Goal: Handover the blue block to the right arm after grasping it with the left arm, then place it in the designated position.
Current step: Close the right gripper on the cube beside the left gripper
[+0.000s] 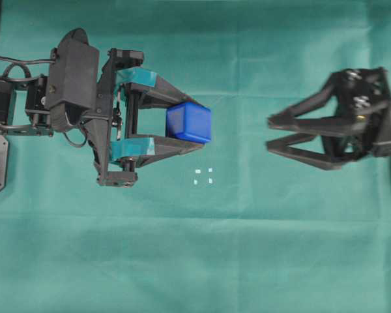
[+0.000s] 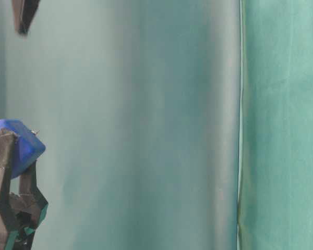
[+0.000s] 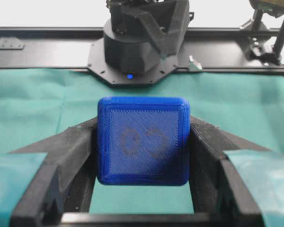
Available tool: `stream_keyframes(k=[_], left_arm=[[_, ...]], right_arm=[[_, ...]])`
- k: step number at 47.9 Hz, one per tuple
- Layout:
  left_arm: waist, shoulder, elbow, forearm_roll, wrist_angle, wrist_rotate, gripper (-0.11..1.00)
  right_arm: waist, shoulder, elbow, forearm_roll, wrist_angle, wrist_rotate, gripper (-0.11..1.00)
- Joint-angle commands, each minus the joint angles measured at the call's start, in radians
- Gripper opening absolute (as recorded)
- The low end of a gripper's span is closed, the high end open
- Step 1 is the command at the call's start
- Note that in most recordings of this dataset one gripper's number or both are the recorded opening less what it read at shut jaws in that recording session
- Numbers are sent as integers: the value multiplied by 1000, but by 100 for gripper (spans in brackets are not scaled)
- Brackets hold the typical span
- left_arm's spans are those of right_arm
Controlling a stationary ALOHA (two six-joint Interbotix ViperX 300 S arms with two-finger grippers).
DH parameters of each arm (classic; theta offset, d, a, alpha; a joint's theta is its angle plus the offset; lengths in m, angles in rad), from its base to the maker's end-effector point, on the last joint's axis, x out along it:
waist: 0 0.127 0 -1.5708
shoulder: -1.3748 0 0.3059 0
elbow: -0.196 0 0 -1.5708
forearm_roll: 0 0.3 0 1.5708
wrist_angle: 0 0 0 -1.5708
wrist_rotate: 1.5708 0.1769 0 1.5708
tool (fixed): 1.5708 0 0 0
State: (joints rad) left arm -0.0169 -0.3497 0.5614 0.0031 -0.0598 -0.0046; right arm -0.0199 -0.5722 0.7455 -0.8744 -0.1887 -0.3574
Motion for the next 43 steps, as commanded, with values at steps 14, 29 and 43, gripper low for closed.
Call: stream_keyframes(k=[14, 29, 43], left_arm=[[-3, -18, -12, -2, -5, 0, 46], [-3, -20, -12, -2, -6, 0, 46], [-3, -20, -11, -2, -5, 0, 46]], right_arm=[[-21, 179, -172, -8, -6, -2, 94], [-21, 307, -282, -46, -8, -2, 94], [-21, 351, -328, -46, -2, -2, 94]])
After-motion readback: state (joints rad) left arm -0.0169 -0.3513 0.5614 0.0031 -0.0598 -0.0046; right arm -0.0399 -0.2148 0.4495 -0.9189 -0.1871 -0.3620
